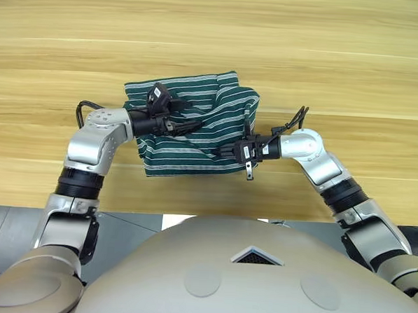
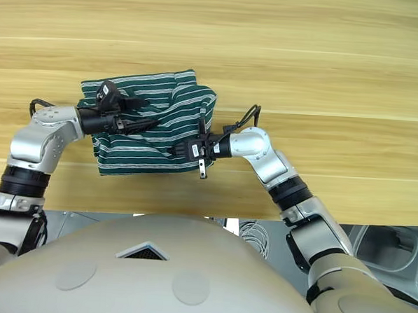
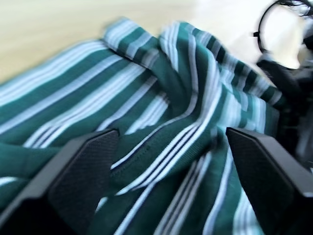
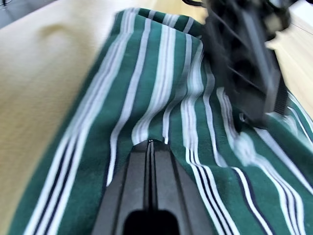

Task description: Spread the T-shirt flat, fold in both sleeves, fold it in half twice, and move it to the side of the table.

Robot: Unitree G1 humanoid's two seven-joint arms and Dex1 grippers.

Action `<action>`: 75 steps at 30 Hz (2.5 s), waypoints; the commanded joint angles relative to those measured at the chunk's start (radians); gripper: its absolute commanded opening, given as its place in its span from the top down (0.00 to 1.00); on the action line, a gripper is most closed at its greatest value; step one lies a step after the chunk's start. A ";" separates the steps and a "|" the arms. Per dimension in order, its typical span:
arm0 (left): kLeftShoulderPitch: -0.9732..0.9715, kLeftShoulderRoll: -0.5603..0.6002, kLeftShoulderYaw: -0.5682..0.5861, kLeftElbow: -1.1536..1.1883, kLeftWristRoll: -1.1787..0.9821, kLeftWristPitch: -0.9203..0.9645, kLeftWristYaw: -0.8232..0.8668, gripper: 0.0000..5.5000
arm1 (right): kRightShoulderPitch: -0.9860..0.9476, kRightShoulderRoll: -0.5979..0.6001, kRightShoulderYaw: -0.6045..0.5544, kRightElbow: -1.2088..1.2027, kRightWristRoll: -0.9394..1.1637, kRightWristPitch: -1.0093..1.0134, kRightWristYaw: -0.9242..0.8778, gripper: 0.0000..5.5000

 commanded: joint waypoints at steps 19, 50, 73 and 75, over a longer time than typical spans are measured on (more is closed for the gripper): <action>-0.088 -0.025 0.125 0.313 0.096 -0.453 0.045 0.28 | -0.014 -0.090 -0.011 0.112 -0.026 -0.077 0.047 1.00; 0.267 -0.259 0.534 -0.502 -0.225 -0.388 0.486 0.28 | 0.129 0.605 -0.050 -0.055 -0.063 0.575 -0.843 1.00; 0.297 -0.302 0.506 -0.511 -0.196 -0.432 0.511 0.28 | -0.098 0.083 0.108 0.455 -0.029 -0.160 0.022 1.00; 0.290 -0.306 0.503 -0.503 -0.201 -0.435 0.510 0.28 | -0.183 -0.036 0.093 0.518 -0.077 -0.309 0.078 1.00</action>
